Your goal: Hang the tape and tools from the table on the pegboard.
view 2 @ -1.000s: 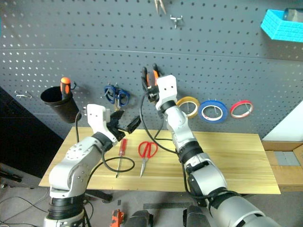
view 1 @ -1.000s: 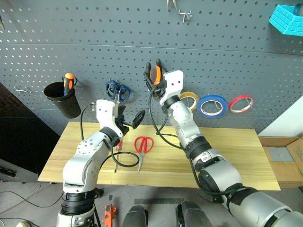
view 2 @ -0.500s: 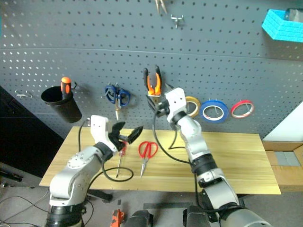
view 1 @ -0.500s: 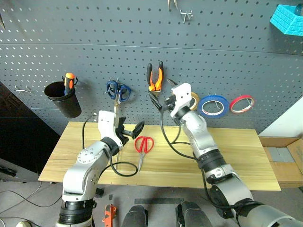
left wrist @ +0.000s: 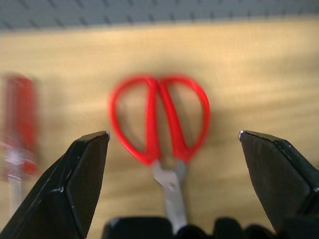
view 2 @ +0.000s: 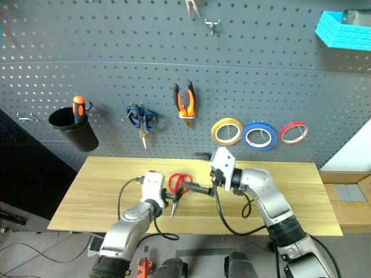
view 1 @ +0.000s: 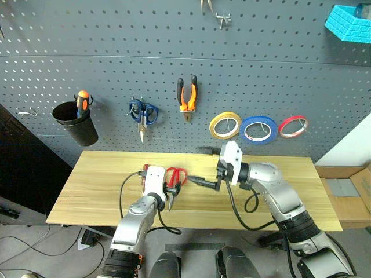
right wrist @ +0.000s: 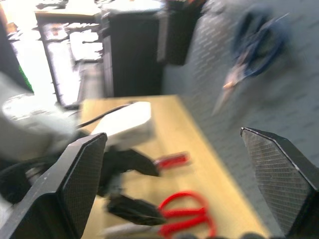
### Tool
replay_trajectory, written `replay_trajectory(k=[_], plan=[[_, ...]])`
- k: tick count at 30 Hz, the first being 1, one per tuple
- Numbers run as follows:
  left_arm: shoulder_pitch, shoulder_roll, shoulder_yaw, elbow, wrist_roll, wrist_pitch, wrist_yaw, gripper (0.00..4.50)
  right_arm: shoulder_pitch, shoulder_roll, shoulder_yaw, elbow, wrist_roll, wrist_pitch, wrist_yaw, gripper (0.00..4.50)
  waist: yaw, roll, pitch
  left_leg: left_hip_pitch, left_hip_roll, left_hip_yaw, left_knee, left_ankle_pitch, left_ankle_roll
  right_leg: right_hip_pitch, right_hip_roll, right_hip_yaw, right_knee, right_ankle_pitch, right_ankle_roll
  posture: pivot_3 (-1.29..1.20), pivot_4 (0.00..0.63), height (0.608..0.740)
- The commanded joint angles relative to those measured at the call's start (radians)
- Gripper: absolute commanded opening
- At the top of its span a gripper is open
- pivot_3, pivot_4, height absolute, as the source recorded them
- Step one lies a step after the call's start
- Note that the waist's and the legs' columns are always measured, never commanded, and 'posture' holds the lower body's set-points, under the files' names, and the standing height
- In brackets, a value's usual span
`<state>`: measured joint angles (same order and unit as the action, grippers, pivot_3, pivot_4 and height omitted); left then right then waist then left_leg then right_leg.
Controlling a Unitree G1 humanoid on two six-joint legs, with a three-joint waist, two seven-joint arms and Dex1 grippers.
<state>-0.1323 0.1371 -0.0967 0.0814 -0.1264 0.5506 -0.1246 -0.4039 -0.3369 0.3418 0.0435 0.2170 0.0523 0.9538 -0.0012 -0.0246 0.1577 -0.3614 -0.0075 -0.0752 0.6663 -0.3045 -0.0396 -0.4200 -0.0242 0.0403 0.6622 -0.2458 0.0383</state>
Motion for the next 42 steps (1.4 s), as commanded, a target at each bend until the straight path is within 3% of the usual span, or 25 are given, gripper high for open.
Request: replay_trajectory(k=[1,15,18,28,32,38,42], plan=[[-0.052,-0.027,-0.010,0.101,0.048,-0.036,0.033,4.50,0.009,-0.036,0.030,0.084,-0.048,-0.140,0.094,4.45,0.000,0.000,0.000,0.000,0.000,0.000,0.000,0.000,0.000,0.000,0.000,0.000,0.000,0.000,0.000,0.04,0.157,0.740],[-0.080,-0.095,-0.019,0.217,0.113,0.036,0.092,4.50,-0.025,0.000,0.051,0.316,-0.129,-0.300,0.153,4.45,-0.001,0.000,0.000,0.001,0.000,-0.001,0.000,0.000,0.000,0.001,-0.001,0.000,0.000,0.000,0.000,0.04,0.157,0.740],[-0.082,-0.098,-0.020,0.210,0.123,0.043,0.096,3.89,-0.025,-0.002,0.052,0.326,-0.135,-0.319,0.160,4.50,-0.001,0.000,0.000,0.001,0.000,-0.001,0.000,0.000,0.000,0.001,-0.001,0.000,0.000,0.000,0.000,0.04,0.155,0.740],[-0.077,-0.098,-0.006,0.196,0.135,0.064,0.105,0.30,-0.040,0.012,0.044,0.367,-0.152,-0.356,0.158,4.50,-0.002,0.000,0.000,0.002,0.000,0.000,0.000,0.000,0.000,0.001,-0.001,0.000,0.001,0.000,0.000,0.04,0.156,0.740],[-0.078,-0.088,0.000,0.180,0.140,0.054,0.104,0.21,-0.051,0.017,0.038,0.381,-0.151,-0.358,0.155,4.50,-0.001,0.000,0.000,0.003,0.000,0.000,0.000,0.000,0.000,0.002,-0.001,0.000,0.001,0.000,0.000,0.05,0.147,0.740],[-0.003,0.072,-0.096,0.001,0.212,-0.036,-0.016,0.21,-0.064,0.016,-0.006,0.337,-0.122,-0.295,0.128,4.50,-0.002,0.001,0.000,0.002,0.001,0.000,-0.001,0.002,-0.004,0.000,0.000,0.001,0.001,0.000,0.000,0.05,0.130,0.740],[0.074,0.168,-0.085,-0.151,0.231,-0.046,-0.058,0.21,-0.060,0.013,-0.048,0.284,-0.092,-0.228,0.106,4.50,0.001,0.001,-0.001,0.001,0.002,-0.001,-0.001,0.002,-0.004,0.000,-0.002,0.001,0.000,0.000,0.000,0.06,0.120,0.740]])
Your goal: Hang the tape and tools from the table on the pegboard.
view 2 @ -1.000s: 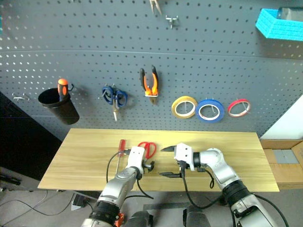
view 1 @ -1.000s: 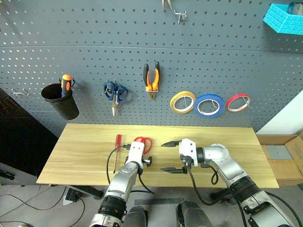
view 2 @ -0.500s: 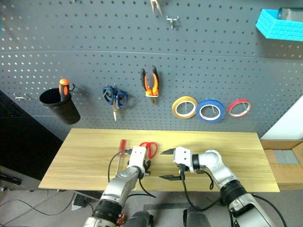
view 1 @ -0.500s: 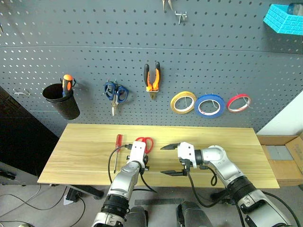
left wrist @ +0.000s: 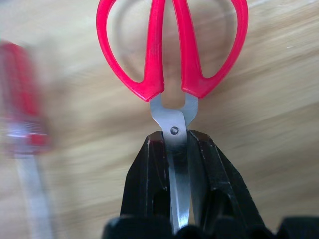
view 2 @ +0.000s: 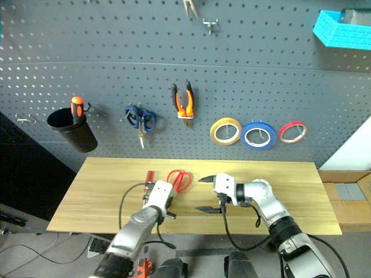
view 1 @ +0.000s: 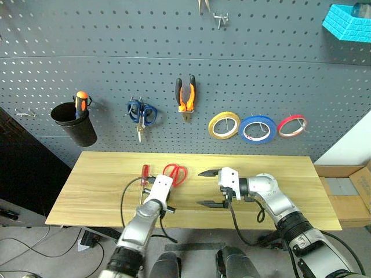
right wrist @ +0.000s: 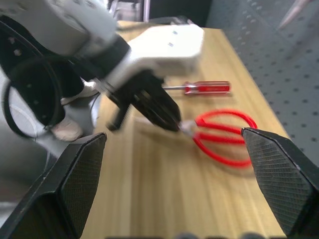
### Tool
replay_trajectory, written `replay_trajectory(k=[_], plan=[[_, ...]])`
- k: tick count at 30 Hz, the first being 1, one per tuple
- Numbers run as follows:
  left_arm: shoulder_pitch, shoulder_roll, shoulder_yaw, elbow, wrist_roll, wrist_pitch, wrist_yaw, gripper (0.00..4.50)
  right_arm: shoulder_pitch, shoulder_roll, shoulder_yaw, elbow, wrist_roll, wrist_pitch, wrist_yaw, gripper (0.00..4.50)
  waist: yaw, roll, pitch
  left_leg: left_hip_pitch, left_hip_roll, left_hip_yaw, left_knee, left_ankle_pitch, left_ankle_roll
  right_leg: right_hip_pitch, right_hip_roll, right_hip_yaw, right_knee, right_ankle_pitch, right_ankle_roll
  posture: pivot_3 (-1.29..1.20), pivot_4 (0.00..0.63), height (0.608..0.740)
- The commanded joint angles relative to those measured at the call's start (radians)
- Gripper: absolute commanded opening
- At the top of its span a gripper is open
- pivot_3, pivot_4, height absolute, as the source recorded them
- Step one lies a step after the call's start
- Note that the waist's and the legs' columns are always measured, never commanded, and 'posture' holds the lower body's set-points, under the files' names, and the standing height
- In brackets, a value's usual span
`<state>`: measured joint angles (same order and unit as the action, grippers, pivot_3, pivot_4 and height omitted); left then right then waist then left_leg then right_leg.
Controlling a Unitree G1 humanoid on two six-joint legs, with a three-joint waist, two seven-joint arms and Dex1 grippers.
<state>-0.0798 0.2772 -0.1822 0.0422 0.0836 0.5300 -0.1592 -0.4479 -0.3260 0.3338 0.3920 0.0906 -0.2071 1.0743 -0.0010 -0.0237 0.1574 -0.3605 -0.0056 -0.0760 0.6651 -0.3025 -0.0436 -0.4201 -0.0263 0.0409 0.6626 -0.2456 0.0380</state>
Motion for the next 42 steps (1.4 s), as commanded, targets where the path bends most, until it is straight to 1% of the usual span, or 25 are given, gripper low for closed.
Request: replay_trajectory(k=[1,4,6,9,14,19,23,26,30,34,42], plan=[[0.039,0.044,0.008,-0.142,0.025,-0.022,-0.028,0.21,-0.014,0.000,-0.046,-0.075,0.038,0.040,-0.019,4.50,0.001,0.000,0.000,0.000,0.000,0.000,0.000,0.000,0.000,0.000,-0.001,0.000,0.000,0.000,0.000,0.06,0.116,0.740],[0.076,0.082,0.016,-0.201,0.043,-0.029,-0.035,0.21,-0.003,-0.001,-0.061,-0.101,0.039,0.060,-0.036,4.50,0.002,0.001,-0.001,0.000,0.000,0.000,0.000,0.000,0.001,0.000,-0.002,0.000,0.000,0.000,0.000,0.05,0.107,0.740],[0.084,0.114,-0.001,-0.242,0.076,-0.072,-0.043,0.21,0.004,0.002,-0.075,-0.144,0.051,0.080,-0.050,4.50,0.002,0.001,-0.002,0.000,-0.001,-0.001,0.000,-0.001,0.001,0.000,-0.002,-0.001,0.000,0.000,0.000,0.06,0.097,0.740],[0.123,0.146,0.006,-0.328,0.092,-0.106,-0.055,0.21,0.008,0.009,-0.111,-0.232,0.104,0.161,-0.078,4.50,0.002,0.001,-0.002,-0.001,-0.001,-0.001,0.000,-0.001,0.001,0.000,-0.002,-0.001,0.000,0.000,0.000,0.06,0.092,0.740],[0.212,0.247,0.105,-0.523,0.156,-0.225,-0.046,0.21,0.008,0.029,-0.177,-0.436,0.232,0.375,-0.158,4.50,0.000,0.001,-0.005,-0.001,0.001,0.000,0.000,-0.001,0.001,-0.001,-0.005,0.000,0.000,0.000,0.000,0.06,0.084,0.740],[0.225,0.291,0.198,-0.577,0.195,-0.298,-0.029,0.21,-0.019,0.061,-0.196,-0.526,0.286,0.489,-0.234,4.50,0.003,0.002,-0.014,-0.001,0.000,-0.001,-0.001,-0.001,0.003,0.000,-0.003,-0.001,0.000,0.000,0.000,0.07,0.071,0.740],[0.157,0.260,0.275,-0.542,0.195,-0.352,0.028,0.21,-0.049,0.099,-0.190,-0.529,0.285,0.507,-0.274,4.50,0.005,-0.002,-0.021,-0.001,-0.001,0.000,0.000,-0.001,0.003,0.000,-0.002,-0.001,0.000,0.000,0.001,0.07,0.062,0.740],[0.095,0.240,0.283,-0.488,0.182,-0.356,0.026,0.21,-0.064,0.112,-0.185,-0.510,0.276,0.496,-0.282,4.50,0.009,-0.001,-0.030,-0.001,-0.002,0.000,0.000,-0.001,0.002,0.000,-0.001,-0.002,0.001,0.000,0.001,0.07,0.061,0.740],[0.039,0.200,0.278,-0.427,0.148,-0.332,0.004,0.21,-0.082,0.122,-0.184,-0.492,0.272,0.493,-0.288,4.50,0.010,-0.003,-0.037,-0.001,-0.003,0.001,0.000,-0.001,0.003,0.000,0.000,-0.001,0.000,0.000,0.001,0.07,0.066,0.740],[0.027,0.165,0.280,-0.403,0.110,-0.288,-0.023,0.21,-0.087,0.120,-0.185,-0.486,0.271,0.492,-0.293,4.50,0.007,-0.003,-0.037,0.000,-0.002,0.001,0.000,-0.001,0.003,0.000,0.001,-0.001,0.001,0.001,0.000,0.06,0.070,0.740],[0.070,0.085,0.273,-0.401,0.031,-0.166,-0.060,0.21,-0.084,0.113,-0.186,-0.499,0.273,0.502,-0.302,4.50,0.001,-0.003,-0.039,0.000,-0.001,0.001,0.001,-0.001,0.003,0.000,0.002,0.000,0.002,0.001,0.000,0.06,0.073,0.740]])
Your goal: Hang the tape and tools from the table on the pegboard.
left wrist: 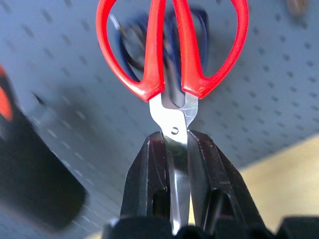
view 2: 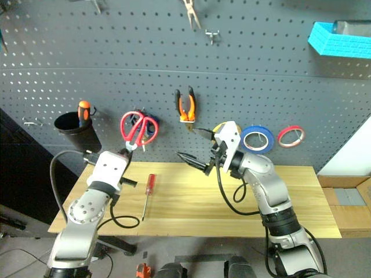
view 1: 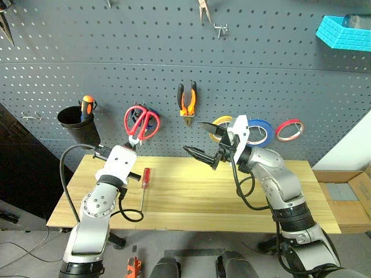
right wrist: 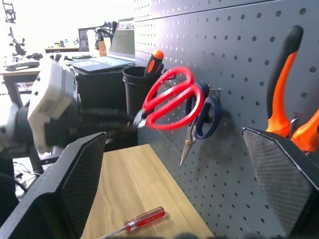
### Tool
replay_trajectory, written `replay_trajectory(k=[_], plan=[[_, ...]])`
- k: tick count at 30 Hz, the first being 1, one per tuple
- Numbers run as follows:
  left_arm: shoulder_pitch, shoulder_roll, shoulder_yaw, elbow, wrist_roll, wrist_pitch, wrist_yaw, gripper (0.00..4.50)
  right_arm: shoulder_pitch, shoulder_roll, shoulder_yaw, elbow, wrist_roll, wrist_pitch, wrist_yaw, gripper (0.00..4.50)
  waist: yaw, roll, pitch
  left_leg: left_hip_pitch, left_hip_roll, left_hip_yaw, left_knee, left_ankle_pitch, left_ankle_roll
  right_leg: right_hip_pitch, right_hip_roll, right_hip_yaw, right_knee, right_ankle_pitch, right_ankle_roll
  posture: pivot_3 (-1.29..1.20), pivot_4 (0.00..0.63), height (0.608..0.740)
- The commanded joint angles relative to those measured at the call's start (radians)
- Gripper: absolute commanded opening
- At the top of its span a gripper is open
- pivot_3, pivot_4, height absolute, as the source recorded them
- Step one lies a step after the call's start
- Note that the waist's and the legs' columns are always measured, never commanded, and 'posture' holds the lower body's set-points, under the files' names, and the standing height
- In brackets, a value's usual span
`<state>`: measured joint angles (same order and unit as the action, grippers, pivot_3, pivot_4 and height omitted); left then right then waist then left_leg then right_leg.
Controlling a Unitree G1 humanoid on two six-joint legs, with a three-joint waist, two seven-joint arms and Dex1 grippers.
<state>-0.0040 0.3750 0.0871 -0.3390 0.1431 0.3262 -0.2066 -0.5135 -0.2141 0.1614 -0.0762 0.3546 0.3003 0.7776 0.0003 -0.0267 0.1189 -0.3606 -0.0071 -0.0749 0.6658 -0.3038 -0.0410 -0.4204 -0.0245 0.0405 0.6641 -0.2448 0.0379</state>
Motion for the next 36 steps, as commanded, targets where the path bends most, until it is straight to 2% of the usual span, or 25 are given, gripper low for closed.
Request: replay_trajectory(k=[1,7,12,15,19,23,28,32,36], plan=[[-0.011,-0.020,0.008,-0.019,-0.033,0.048,-0.010,0.56,-0.018,0.000,-0.012,-0.030,0.008,-0.006,-0.004,4.50,0.000,0.000,-0.001,0.000,0.000,0.000,0.000,0.000,0.000,0.000,0.000,0.000,0.000,0.000,0.000,0.06,0.073,0.740],[-0.053,-0.037,0.039,-0.002,-0.067,0.083,0.006,2.51,-0.021,-0.004,-0.007,-0.023,0.001,-0.011,0.000,4.50,0.000,0.000,-0.002,0.001,0.000,0.000,0.001,0.000,0.000,0.001,0.000,0.000,0.001,0.000,0.000,0.06,0.073,0.740],[-0.016,-0.060,0.031,0.054,-0.080,0.079,0.015,4.15,-0.008,-0.012,0.003,-0.033,-0.002,-0.002,0.005,4.50,-0.002,0.000,-0.002,0.001,0.000,0.000,0.001,0.000,0.000,0.000,0.000,0.000,0.001,0.000,0.000,0.06,0.088,0.740],[0.004,-0.105,0.043,0.243,-0.103,0.036,0.031,4.15,0.013,-0.016,0.051,-0.003,-0.048,-0.036,0.019,4.50,-0.003,0.001,-0.003,0.002,0.000,0.001,0.000,0.000,0.000,0.001,0.000,0.001,0.001,0.000,0.000,0.05,0.105,0.740],[-0.049,-0.116,0.068,0.399,-0.130,-0.005,0.038,4.15,0.005,-0.006,0.114,0.040,-0.116,-0.077,0.017,4.50,-0.003,0.001,-0.001,0.002,0.000,0.000,0.000,0.000,0.000,0.001,0.001,0.000,0.001,0.001,-0.001,0.04,0.124,0.740],[-0.192,-0.094,0.089,0.603,-0.156,-0.061,0.034,4.15,-0.029,0.042,0.168,0.092,-0.168,-0.100,-0.005,4.50,0.002,0.001,0.002,0.003,0.000,-0.001,0.002,0.000,0.000,0.002,0.001,-0.002,0.001,0.001,-0.002,0.04,0.147,0.740],[-0.324,-0.066,0.083,0.808,-0.158,-0.130,0.010,4.15,-0.048,0.080,0.174,0.103,-0.178,-0.090,-0.006,4.50,-0.003,0.003,0.007,0.005,0.001,-0.003,0.002,0.000,0.000,0.006,0.002,-0.003,0.000,0.002,-0.003,0.05,0.171,0.740],[-0.491,-0.053,0.053,1.099,-0.140,-0.131,-0.019,4.15,-0.060,0.108,0.186,0.127,-0.186,-0.089,-0.008,4.50,-0.003,0.003,0.019,0.010,0.001,-0.003,0.000,0.000,0.001,0.009,0.003,-0.004,-0.002,0.002,-0.003,0.06,0.185,0.740],[-0.556,-0.067,0.060,1.208,-0.161,-0.122,-0.024,4.15,-0.055,0.111,0.180,0.121,-0.184,-0.082,-0.002,4.50,-0.005,0.002,0.033,0.010,0.001,-0.004,0.000,0.000,0.001,0.009,0.003,-0.003,-0.001,0.002,-0.004,0.06,0.190,0.740]])
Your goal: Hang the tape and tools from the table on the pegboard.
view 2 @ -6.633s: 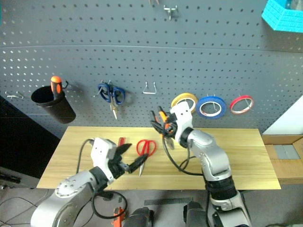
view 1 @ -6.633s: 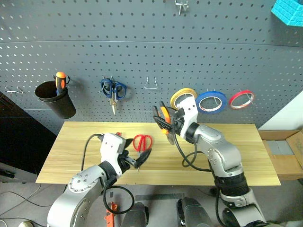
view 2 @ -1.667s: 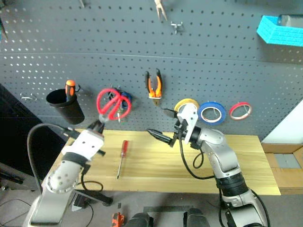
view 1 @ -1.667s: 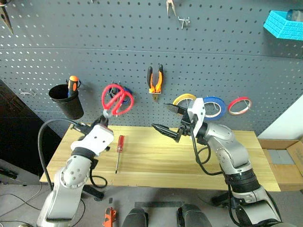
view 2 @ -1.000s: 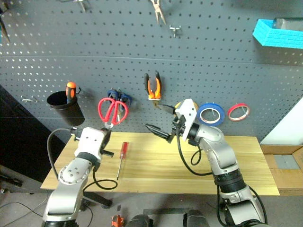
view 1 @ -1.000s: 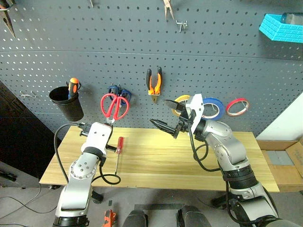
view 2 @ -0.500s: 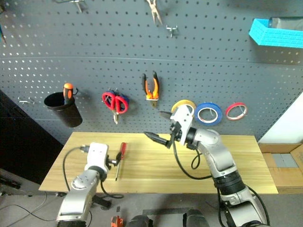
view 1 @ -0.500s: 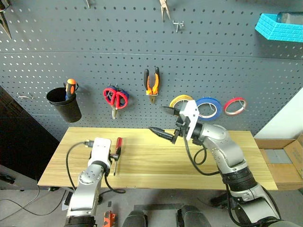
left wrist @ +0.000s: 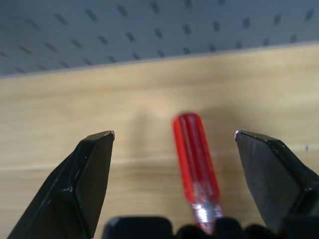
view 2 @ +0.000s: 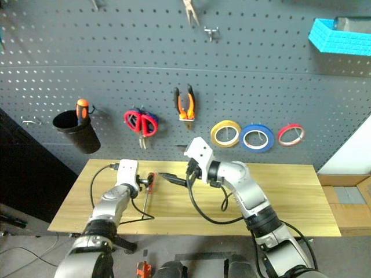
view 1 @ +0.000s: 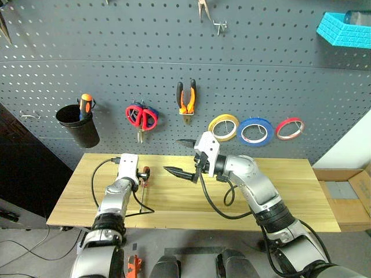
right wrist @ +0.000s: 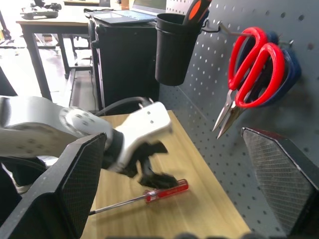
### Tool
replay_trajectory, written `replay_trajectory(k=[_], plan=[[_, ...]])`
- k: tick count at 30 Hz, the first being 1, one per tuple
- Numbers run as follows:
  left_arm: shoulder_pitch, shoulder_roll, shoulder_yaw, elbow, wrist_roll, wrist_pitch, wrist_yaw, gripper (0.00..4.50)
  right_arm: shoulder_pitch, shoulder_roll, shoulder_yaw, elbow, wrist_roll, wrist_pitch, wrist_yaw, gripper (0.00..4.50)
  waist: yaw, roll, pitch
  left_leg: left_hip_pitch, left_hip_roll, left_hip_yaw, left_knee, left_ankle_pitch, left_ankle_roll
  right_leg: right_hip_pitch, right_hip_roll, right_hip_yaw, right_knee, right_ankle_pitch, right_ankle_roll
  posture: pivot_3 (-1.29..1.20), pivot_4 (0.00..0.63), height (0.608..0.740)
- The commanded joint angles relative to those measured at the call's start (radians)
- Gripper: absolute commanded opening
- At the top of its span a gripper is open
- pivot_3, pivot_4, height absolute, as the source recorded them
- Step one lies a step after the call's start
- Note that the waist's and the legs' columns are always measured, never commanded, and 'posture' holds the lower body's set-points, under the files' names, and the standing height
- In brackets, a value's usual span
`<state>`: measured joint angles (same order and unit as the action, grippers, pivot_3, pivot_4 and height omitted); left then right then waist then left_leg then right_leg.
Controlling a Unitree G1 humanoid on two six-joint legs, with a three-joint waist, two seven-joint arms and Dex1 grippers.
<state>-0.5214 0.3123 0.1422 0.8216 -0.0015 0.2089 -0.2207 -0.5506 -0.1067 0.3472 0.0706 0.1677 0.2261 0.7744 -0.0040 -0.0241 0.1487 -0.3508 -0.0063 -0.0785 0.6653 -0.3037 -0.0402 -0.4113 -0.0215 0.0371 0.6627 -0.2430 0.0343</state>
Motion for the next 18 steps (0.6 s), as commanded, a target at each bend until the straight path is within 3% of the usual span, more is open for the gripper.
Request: replay_trajectory(k=[1,7,10,16,18], plan=[[-0.047,-0.009,0.007,0.062,-0.023,0.004,-0.014,4.15,-0.017,0.002,-0.008,-0.026,0.003,-0.008,0.003,4.50,-0.001,0.000,0.005,0.000,0.000,0.000,0.000,0.000,0.000,0.000,0.000,0.000,0.000,0.000,0.000,0.06,0.191,0.740],[-0.091,-0.013,0.007,0.138,-0.036,0.054,-0.005,3.99,-0.006,-0.005,-0.013,-0.031,0.004,-0.004,0.001,4.50,-0.004,-0.001,0.012,-0.001,0.000,0.000,-0.001,0.000,0.000,-0.002,0.000,0.000,-0.001,0.000,0.000,0.05,0.189,0.740],[-0.110,-0.006,0.013,0.147,-0.038,0.070,0.015,3.27,0.001,-0.006,-0.012,-0.038,0.004,-0.002,-0.001,4.50,-0.005,-0.001,0.013,-0.003,0.000,0.000,-0.001,0.000,0.000,-0.003,0.000,0.000,0.000,0.000,0.000,0.05,0.185,0.740],[-0.113,0.002,0.015,0.146,-0.046,0.085,0.021,1.08,0.005,-0.007,-0.011,-0.040,0.003,-0.003,-0.003,4.50,-0.005,-0.001,0.013,-0.006,0.000,0.000,0.000,0.000,0.000,-0.006,-0.001,0.001,0.000,0.000,0.000,0.05,0.178,0.740],[-0.111,0.007,0.014,0.143,-0.046,0.085,0.023,0.83,0.001,-0.007,-0.013,-0.034,0.002,-0.006,-0.003,4.50,-0.005,-0.001,0.013,-0.009,0.000,0.000,0.000,0.000,0.000,-0.009,-0.001,0.001,0.001,0.000,0.000,0.05,0.175,0.740]])
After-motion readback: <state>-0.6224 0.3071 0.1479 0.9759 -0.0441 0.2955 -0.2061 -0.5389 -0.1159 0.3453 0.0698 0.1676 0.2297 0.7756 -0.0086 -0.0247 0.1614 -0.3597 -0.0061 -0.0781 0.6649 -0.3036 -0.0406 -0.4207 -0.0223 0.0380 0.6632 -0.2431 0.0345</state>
